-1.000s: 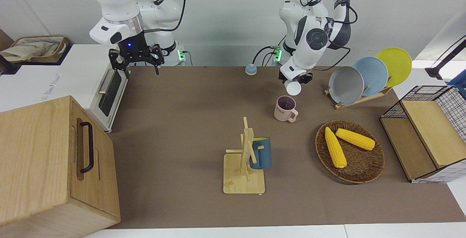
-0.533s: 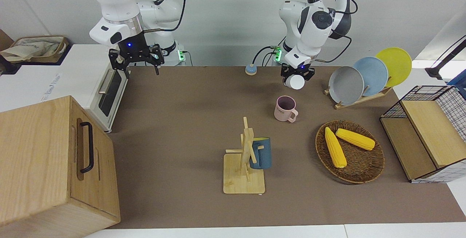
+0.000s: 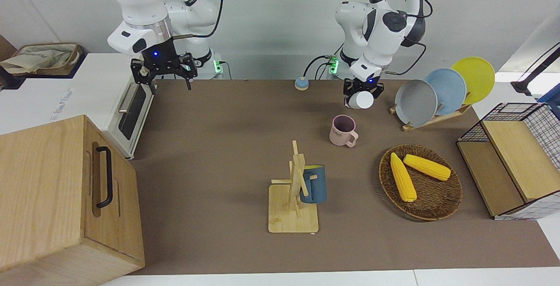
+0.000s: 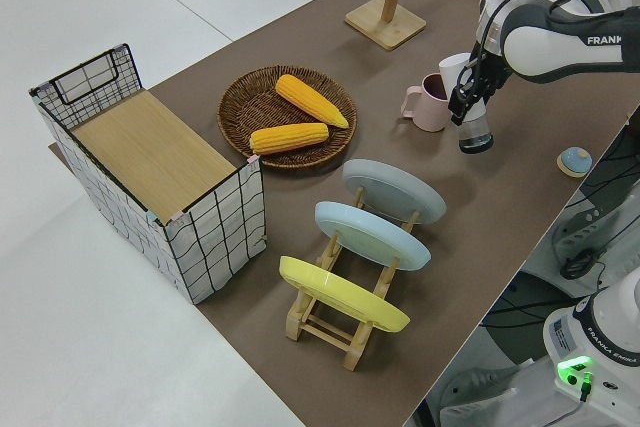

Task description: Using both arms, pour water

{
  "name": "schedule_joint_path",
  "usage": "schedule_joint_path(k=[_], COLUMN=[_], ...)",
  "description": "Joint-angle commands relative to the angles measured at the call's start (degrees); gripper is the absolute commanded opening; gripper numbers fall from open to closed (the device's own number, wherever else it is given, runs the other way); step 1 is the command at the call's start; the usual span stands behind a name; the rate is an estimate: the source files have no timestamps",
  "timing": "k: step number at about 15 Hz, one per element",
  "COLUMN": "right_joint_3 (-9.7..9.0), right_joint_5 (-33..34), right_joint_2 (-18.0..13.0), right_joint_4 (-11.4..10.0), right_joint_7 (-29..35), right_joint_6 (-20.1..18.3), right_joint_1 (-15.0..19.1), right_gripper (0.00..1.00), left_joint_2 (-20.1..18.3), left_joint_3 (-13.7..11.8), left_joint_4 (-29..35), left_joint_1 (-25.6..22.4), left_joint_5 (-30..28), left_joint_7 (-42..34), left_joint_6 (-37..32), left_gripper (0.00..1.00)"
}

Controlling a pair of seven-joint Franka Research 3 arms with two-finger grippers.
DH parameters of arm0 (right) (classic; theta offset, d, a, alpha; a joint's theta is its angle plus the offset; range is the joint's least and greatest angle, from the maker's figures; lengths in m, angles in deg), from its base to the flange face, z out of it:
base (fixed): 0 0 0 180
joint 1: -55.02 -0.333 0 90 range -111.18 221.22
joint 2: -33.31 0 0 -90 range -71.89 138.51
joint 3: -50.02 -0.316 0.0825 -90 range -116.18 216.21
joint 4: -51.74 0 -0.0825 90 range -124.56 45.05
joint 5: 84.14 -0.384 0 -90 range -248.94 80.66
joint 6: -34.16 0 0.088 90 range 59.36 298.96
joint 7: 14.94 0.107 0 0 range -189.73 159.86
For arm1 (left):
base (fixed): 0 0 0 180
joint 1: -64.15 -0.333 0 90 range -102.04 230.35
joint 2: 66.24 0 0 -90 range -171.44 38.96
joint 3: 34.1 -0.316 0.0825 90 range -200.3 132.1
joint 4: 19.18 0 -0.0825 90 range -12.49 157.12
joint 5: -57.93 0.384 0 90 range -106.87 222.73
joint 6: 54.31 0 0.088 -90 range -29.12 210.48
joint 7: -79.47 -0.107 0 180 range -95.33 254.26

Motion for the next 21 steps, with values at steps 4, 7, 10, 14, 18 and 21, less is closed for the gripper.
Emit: schedule_joint_path(k=[4,7,10,14,18,21], right_joint_3=[-0.22,-0.22,-0.30,-0.30,-0.30,-0.30], right_joint_5=[-1.17,-1.17,-1.17,-1.17,-1.17,-1.08], right_joint_2=[-0.20,-0.20,-0.20,-0.20,-0.20,-0.20], right_joint_4=[0.05,0.05,0.05,0.05,0.05,0.05], right_joint_7=[-0.89,-0.89,-0.89,-0.89,-0.89,-0.89], right_joint_6=[0.22,0.22,0.22,0.22,0.22,0.22], right_joint_1=[0.68,0.68,0.68,0.68,0.76,0.68], right_gripper=[0.985,0.985,0.985,0.985,0.985,0.985], left_joint_2=[-0.65,0.49,2.24,5.05,7.52,9.53], left_joint_3=[0.14,0.23,0.23,0.14,0.14,0.05], left_joint_4=[0.21,-1.71,-5.48,-12.77,-20.33,-26.48], left_joint_1=[-9.12,-12.37,-15.44,-17.82,-19.67,-22.30], left_joint_5=[2.62,2.62,4.02,5.52,5.79,5.88], left_joint_7=[-0.45,-0.45,-0.27,0.08,0.08,-0.36], left_joint_6=[9.07,12.42,13.48,13.39,12.78,11.99], left_gripper=[0.00,0.00,0.00,0.00,0.00,0.00])
